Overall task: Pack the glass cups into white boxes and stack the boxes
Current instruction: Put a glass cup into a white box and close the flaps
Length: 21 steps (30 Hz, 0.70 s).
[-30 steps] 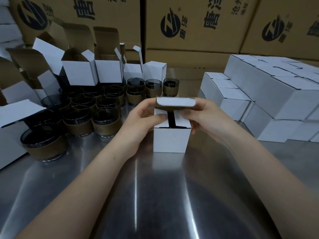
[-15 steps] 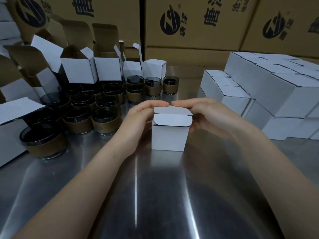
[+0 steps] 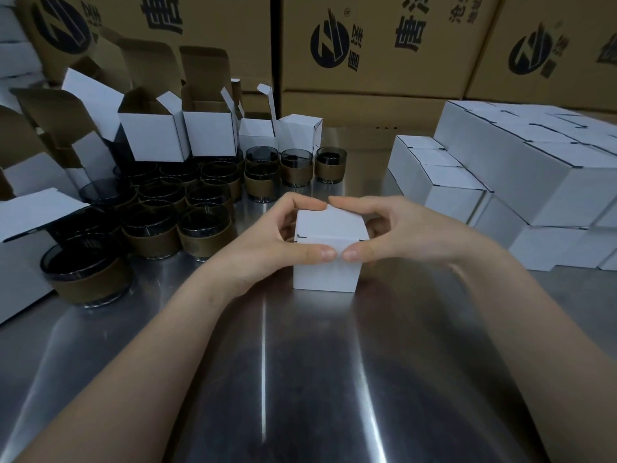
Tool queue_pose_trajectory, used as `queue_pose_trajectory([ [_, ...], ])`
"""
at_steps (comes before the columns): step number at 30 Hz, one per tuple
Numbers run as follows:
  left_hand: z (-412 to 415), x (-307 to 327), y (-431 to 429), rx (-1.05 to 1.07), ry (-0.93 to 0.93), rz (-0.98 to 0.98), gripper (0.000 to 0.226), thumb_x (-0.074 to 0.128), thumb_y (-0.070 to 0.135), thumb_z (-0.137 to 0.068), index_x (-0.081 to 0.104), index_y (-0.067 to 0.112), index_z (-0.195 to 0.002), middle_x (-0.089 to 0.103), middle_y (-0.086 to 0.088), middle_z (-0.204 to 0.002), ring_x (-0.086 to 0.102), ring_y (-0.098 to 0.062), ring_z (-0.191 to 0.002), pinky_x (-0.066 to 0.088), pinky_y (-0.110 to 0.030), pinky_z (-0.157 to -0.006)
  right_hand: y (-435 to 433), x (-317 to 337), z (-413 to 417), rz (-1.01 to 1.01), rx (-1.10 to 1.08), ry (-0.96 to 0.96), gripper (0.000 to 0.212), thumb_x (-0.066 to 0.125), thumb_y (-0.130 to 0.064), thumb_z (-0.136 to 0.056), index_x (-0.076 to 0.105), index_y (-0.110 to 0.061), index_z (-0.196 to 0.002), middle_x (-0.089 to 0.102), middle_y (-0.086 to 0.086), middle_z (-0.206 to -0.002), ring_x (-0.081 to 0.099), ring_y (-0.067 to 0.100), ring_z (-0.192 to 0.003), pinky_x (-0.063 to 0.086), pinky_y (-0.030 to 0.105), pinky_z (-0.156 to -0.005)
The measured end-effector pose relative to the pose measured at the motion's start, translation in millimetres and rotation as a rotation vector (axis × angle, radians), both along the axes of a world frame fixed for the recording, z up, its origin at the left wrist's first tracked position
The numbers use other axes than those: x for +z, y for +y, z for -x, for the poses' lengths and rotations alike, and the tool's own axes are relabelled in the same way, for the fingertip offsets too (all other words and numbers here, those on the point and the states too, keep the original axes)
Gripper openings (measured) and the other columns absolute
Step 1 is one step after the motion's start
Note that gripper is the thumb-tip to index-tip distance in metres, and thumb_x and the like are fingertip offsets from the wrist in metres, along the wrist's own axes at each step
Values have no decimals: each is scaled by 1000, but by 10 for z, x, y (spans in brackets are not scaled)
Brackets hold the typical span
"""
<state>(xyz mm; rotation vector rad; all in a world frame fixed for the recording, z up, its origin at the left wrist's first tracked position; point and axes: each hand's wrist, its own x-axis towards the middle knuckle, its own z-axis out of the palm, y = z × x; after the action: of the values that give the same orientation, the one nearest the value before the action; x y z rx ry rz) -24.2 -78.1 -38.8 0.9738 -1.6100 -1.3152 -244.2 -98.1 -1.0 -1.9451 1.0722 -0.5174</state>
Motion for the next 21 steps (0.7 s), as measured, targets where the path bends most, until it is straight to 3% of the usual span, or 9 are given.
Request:
queue_pose_trajectory([
  [4, -4, -31, -26, 32, -2, 72, 56, 88, 31, -60, 63, 29, -110, 67, 6, -114, 63, -16, -112, 54, -36, -94, 12, -5, -15, 68, -35, 21, 86, 81, -49, -60, 52, -30, -139, 53, -13, -124, 57, 14, -114, 48, 40, -101],
  [7, 15, -33, -21, 69, -13, 116, 47, 82, 28, -68, 63, 26, -111, 68, 7, -114, 64, -10, -108, 54, -28, -89, 9, -10, -6, 80, -17, 25, 83, 81, -51, -67, 50, -31, -141, 53, -15, -124, 55, 11, -117, 45, 41, -105],
  [13, 46, -17, -4, 92, 44, 113, 35, 76, 30, -73, 65, 24, -106, 69, 1, -112, 66, -17, -106, 54, -41, -94, -30, -31, 13, 103, 13, 37, 67, 68, -69, -65, 53, -51, -127, 52, -35, -124, 44, -6, -127, 33, 38, -114],
  [17, 70, -15, -4, 100, 83, 117, 33, 73, 30, -75, 65, 20, -105, 70, 5, -104, 67, -14, -98, 54, -36, -87, -29, -25, 10, 105, 32, 23, 37, 66, -67, -68, 57, -68, -103, 50, -35, -132, 43, -11, -126, 36, 30, -111],
  [21, 71, -13, -11, 104, 76, 135, 30, 71, 33, -75, 65, 22, -103, 71, 16, -95, 67, -8, -93, 56, -26, -78, -32, -23, 9, 114, 51, 19, 32, 64, -66, -69, 56, -72, -99, 48, -35, -134, 43, -11, -126, 38, 25, -106],
])
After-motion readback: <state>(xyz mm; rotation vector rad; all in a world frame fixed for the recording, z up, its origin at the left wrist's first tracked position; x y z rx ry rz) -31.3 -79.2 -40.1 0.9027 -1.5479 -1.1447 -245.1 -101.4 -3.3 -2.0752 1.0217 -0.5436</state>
